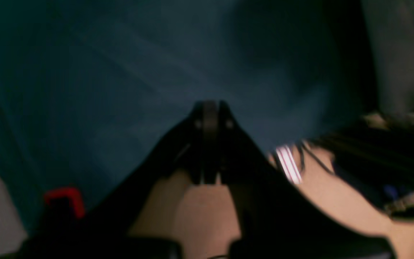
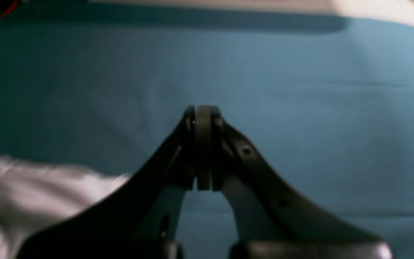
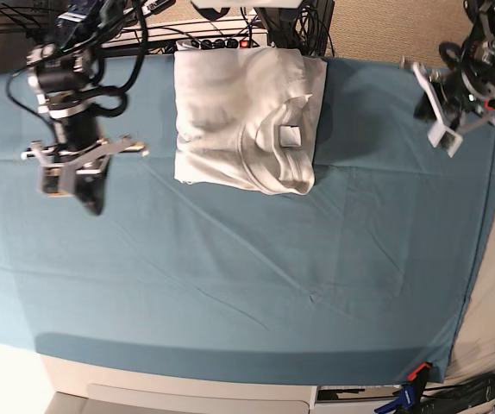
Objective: Fold the T-shirt properly
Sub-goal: 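Open the right gripper and withdraw it from the folded shirt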
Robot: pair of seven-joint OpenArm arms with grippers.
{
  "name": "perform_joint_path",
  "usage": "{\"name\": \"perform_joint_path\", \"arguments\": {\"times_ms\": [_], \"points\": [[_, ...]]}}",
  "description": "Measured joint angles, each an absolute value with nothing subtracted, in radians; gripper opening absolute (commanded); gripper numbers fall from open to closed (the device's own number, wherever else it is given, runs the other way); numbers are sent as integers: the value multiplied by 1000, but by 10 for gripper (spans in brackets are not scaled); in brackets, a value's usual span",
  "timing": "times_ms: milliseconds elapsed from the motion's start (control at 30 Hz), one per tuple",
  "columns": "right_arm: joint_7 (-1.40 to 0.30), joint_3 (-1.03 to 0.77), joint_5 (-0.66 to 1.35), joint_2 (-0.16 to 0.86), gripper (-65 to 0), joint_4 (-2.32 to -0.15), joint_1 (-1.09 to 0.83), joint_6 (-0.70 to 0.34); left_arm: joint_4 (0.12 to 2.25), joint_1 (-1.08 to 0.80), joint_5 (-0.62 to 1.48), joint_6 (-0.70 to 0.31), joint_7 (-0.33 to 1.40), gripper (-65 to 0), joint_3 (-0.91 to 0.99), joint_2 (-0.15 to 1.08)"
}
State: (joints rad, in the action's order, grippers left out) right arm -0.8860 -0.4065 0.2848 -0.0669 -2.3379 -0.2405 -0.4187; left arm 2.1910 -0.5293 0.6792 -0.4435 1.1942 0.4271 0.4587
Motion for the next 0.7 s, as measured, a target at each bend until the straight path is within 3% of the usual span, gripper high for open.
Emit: {"name": "perform_joint_path", "arguments": {"times_ms": [100, 267, 367, 400, 700], "points": [[-866, -406, 332, -67, -650, -2206, -185, -434, 2191, -574, 738, -445, 1204, -650, 425, 458], [-1028, -411, 413, -57, -650, -1938, -93, -421, 2191, -615, 848, -454, 1206, -626, 427, 458], [-1089, -408, 528, -41, -409, -1857, -44, -455, 2191, -638, 955, -509, 1226, -417, 427, 453], [-1095, -407, 551, -39, -384, -1844, -37, -457, 2191, -639, 966, -511, 1226, -388, 427, 451], [-1176, -406, 630, -39, -384, -1819, -9, -471, 2185, -641, 1027, -510, 1203, -384, 413, 436]]}}
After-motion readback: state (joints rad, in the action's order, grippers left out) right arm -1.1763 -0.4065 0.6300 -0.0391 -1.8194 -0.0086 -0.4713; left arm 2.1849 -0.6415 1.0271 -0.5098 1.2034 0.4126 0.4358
